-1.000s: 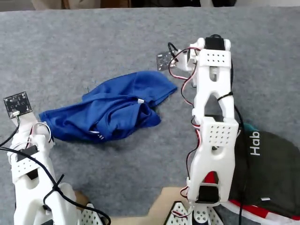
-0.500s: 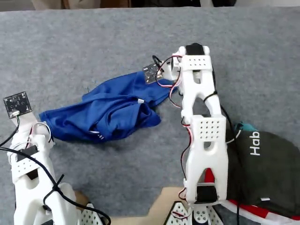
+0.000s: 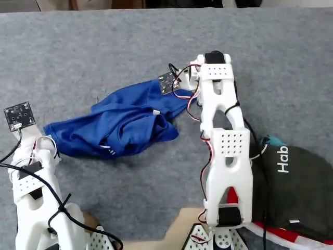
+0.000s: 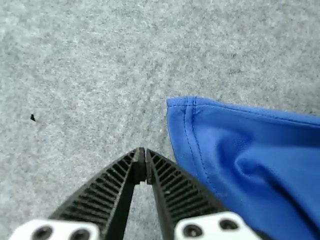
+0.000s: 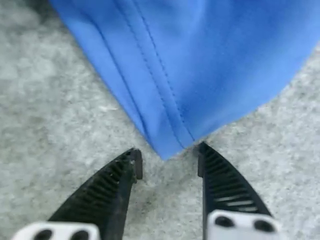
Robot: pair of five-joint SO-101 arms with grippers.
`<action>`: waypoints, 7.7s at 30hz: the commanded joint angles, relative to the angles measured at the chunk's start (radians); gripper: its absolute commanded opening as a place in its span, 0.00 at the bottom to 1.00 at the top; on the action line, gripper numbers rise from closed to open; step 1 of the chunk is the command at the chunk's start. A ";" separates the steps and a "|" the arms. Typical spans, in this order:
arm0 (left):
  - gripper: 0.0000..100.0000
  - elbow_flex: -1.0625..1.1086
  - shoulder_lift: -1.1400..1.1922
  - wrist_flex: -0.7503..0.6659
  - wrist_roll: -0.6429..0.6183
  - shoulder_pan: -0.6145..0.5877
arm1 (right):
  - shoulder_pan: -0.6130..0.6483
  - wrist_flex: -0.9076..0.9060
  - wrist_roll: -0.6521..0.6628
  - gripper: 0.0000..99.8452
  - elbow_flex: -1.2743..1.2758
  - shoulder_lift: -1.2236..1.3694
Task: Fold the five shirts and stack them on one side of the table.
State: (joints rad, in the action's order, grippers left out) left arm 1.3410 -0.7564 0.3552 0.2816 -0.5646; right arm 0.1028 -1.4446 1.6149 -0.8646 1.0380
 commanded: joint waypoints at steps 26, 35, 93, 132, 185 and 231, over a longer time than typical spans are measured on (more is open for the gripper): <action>0.02 -0.008 -0.012 -0.012 -0.002 -0.006 | 0.048 -0.130 -0.026 0.20 -0.071 -0.205; 0.02 -0.008 -0.012 -0.012 -0.002 -0.006 | 0.073 -0.147 -0.026 0.20 0.022 -0.213; 0.11 -0.269 -0.008 0.173 -0.362 -0.227 | 0.179 0.311 -0.635 0.01 0.291 -0.341; 0.13 -1.734 1.222 1.154 -0.232 0.048 | 0.159 0.364 -0.796 0.01 0.305 -0.189; 0.03 -1.860 1.498 1.203 -0.933 0.041 | 0.159 0.365 -0.796 0.01 0.306 -0.189; 0.02 -2.366 0.417 1.405 -0.229 0.222 | -0.073 0.132 -0.921 0.00 -0.079 -1.624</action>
State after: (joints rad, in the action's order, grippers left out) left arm -1.1262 -0.1841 1.7515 0.0192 -0.3406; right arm 0.1135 -1.3096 0.7081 -0.9244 -0.5547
